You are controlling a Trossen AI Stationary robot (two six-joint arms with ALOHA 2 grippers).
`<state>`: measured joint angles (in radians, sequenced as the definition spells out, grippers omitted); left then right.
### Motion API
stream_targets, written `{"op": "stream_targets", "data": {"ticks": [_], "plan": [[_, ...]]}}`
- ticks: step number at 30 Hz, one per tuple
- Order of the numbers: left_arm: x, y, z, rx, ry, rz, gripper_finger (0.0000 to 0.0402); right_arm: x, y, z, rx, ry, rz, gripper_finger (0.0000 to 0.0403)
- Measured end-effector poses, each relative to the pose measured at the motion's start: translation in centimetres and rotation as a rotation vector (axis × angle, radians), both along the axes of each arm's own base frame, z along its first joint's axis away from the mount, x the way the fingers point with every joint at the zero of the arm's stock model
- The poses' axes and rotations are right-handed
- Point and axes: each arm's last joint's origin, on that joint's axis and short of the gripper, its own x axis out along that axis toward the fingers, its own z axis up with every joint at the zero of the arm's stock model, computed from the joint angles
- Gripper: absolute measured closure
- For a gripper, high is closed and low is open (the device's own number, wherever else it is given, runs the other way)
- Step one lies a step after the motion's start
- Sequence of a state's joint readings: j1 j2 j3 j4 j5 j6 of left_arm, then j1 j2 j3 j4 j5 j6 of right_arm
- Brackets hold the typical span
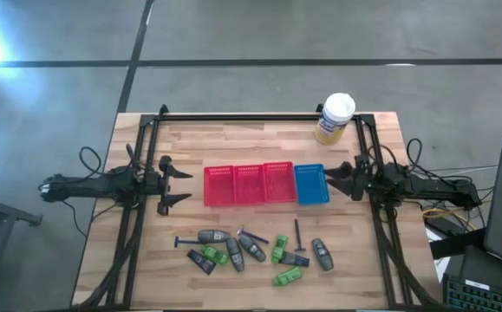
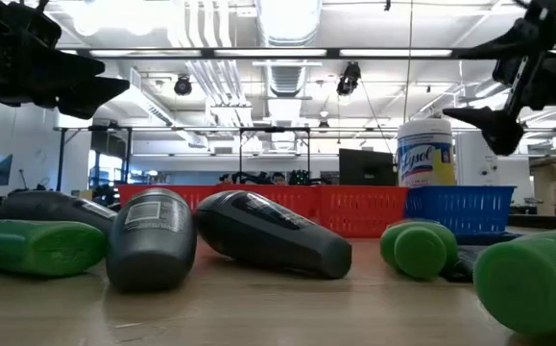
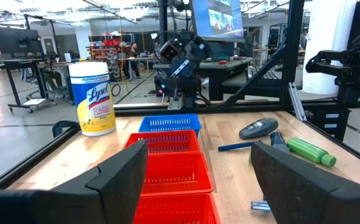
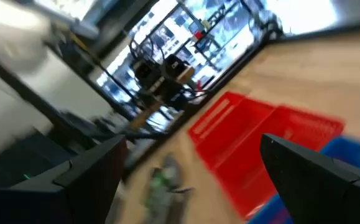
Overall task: Pick & Place Travel size toiletries
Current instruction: Put the gray deodorant into the blue bin
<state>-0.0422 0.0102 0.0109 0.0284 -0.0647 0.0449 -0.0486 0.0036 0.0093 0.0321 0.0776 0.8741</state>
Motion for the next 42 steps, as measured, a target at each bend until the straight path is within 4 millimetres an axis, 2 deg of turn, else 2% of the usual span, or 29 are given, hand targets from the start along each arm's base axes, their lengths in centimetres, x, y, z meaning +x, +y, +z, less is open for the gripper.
{"op": "stream_targets", "data": {"ticks": [3, 11, 17, 24, 27, 31, 37, 42], "plan": [[0.0, 0.0, 0.0, 0.000, 0.000, 0.000, 0.0110, 0.0, 0.0, 0.0, 0.105, -0.014, -0.009, 0.0039], [0.0, 0.0, 0.0, 0.000, 0.000, 0.000, 0.0110, -0.1, -0.3, 0.1, 0.125, -0.030, -0.099, 0.0039], [0.0, 0.0, 0.0, 0.000, 0.000, 0.000, 0.0110, -0.1, -0.3, 0.1, 0.362, -0.073, -0.089, 0.0039], [0.0, 0.0, 0.0, 0.000, 0.000, 0.001, 0.0110, -0.1, -0.5, 0.4, 0.354, -0.119, -0.162, 0.0039], [0.0, 0.0, 0.0, 0.000, 0.000, 0.001, 0.0110, -0.1, -0.5, 0.9, 0.365, -0.171, -0.137, 0.0039], [0.0, 0.0, 0.0, 0.000, 0.000, 0.001, 0.0110, 0.0, -0.2, 1.5, 0.429, -0.222, -0.017, 0.0039], [0.0, 0.0, 0.0, 0.000, 0.000, 0.001, 0.0110, 1.0, 0.3, 0.9, 0.566, -0.091, 0.043, 0.0039], [0.0, 0.0, 0.0, 0.000, 0.000, 0.001, 0.0110, 2.5, 1.2, 0.8, 0.680, 0.160, 0.116, 0.0039]]}}
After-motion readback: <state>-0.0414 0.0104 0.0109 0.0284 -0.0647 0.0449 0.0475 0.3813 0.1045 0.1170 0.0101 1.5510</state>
